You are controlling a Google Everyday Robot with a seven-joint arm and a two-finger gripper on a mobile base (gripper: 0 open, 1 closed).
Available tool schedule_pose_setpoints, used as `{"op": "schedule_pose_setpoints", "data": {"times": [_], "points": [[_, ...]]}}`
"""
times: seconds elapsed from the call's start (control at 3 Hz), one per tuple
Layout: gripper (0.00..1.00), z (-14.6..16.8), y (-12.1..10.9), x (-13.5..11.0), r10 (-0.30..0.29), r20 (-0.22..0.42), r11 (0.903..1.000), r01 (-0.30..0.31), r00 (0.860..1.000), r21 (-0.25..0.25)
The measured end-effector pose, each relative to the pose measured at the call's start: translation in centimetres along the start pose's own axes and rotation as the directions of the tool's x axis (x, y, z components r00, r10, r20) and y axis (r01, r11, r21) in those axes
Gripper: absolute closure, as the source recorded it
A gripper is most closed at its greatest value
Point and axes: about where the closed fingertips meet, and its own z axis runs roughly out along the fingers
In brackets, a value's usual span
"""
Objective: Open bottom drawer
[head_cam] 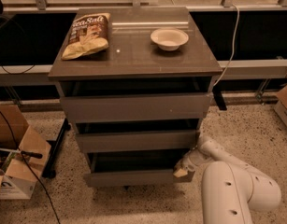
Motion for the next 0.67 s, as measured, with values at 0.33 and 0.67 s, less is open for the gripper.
{"op": "schedule_pose_setpoints", "data": {"times": [0.33, 0.67], "points": [[1.0, -0.01, 0.0, -0.01, 0.0, 0.0, 1.0, 0.0, 1.0, 0.0], [0.81, -0.11, 0.03, -0.06, 0.0, 0.0, 1.0, 0.0, 1.0, 0.0]]}}
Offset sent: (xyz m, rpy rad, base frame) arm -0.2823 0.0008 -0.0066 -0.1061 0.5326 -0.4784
